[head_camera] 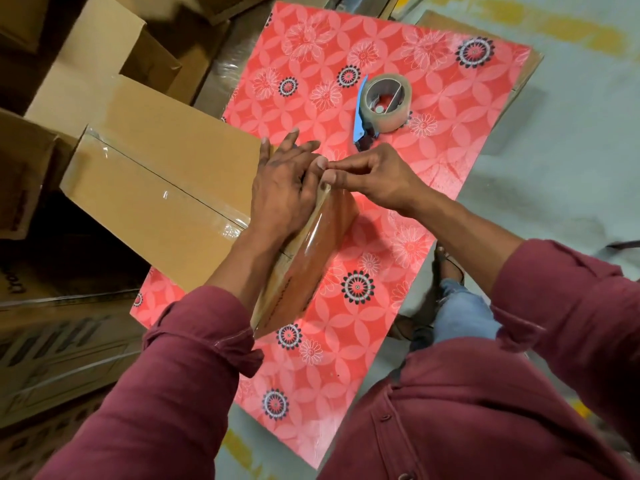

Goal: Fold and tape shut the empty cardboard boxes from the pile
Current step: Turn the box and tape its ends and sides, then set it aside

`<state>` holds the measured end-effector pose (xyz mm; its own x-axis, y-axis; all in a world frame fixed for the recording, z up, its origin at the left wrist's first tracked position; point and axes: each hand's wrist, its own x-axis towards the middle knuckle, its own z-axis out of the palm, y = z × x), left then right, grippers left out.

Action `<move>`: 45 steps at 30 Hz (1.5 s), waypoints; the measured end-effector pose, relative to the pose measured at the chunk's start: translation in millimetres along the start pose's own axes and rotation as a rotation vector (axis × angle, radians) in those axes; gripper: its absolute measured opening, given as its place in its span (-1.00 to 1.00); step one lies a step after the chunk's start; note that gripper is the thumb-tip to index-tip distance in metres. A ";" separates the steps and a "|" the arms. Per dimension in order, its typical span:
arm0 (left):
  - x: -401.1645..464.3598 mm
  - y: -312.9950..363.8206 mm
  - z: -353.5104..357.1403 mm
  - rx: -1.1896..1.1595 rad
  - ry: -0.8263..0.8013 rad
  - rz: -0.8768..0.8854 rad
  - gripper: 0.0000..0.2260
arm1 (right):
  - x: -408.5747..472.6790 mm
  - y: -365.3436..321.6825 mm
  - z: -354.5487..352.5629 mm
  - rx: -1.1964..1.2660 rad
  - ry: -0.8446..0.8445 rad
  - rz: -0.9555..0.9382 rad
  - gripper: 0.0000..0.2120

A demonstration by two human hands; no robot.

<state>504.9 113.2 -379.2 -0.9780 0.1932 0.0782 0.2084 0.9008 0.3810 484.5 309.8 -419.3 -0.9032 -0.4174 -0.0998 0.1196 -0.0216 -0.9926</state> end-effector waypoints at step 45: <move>-18.6 8.5 -5.0 -0.176 0.192 -0.110 -0.70 | -2.4 28.3 -1.8 -0.322 -0.002 -0.200 -0.15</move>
<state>524.9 115.3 -372.8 -0.9809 0.0056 0.1944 0.1136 0.8278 0.5493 489.3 311.8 -447.3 -0.8950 -0.4353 0.0976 -0.1945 0.1839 -0.9635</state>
